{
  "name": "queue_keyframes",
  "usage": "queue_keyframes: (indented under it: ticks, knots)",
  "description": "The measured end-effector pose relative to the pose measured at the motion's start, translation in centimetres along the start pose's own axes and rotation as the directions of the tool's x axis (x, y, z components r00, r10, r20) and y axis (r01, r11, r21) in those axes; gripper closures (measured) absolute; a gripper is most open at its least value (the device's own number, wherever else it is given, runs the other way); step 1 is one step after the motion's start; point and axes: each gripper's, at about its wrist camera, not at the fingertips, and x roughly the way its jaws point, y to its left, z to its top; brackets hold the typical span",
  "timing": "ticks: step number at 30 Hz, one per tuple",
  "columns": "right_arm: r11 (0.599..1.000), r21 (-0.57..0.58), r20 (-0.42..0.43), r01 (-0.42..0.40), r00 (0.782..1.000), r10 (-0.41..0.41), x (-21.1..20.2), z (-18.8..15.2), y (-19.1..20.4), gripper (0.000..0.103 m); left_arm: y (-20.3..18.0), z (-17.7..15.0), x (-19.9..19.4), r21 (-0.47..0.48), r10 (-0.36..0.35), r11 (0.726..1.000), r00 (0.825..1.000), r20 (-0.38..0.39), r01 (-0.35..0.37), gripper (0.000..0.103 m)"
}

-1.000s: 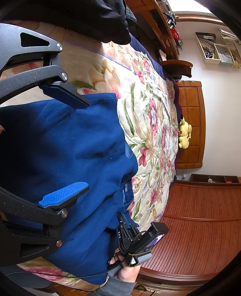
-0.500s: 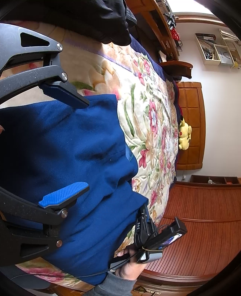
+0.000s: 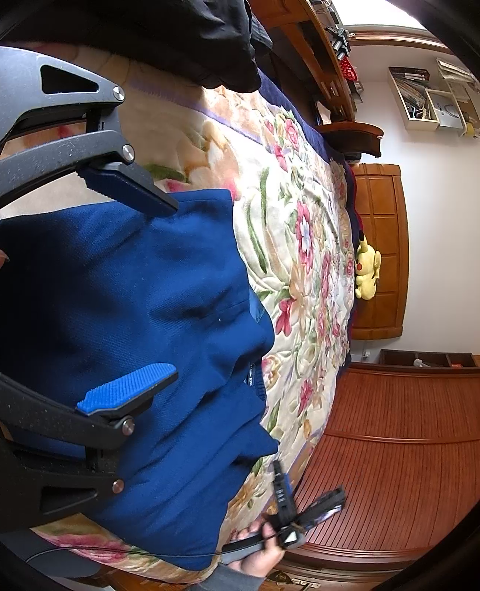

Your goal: Fold large clothes

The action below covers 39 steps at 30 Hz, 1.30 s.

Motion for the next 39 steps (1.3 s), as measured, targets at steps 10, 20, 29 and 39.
queue_keyframes:
  ticks: [10,20,29,39]
  knots:
    - [0.979,0.172,-0.115,-0.113,0.984,0.134,5.3,-3.9,-2.9,0.052,0.0,0.0,0.1,0.004,0.005,1.000,1.000,-0.004,-0.005,0.021]
    - [0.993,0.114,0.022,-0.042,0.999,0.040,-0.2,-3.9,-5.4,0.101,0.2,0.0,-0.1,-0.001,-0.001,1.000,1.000,0.004,0.001,0.021]
    - [0.989,0.141,0.076,-0.046,0.996,0.036,-3.2,-5.5,-5.4,0.082,-2.0,0.4,-1.8,0.036,-0.023,0.999,0.999,0.045,0.021,0.021]
    - [0.995,0.074,0.199,-0.069,0.979,0.054,-12.2,-11.6,-0.7,0.043,-6.3,-0.1,-2.2,0.092,-0.092,0.992,0.995,0.028,0.089,0.021]
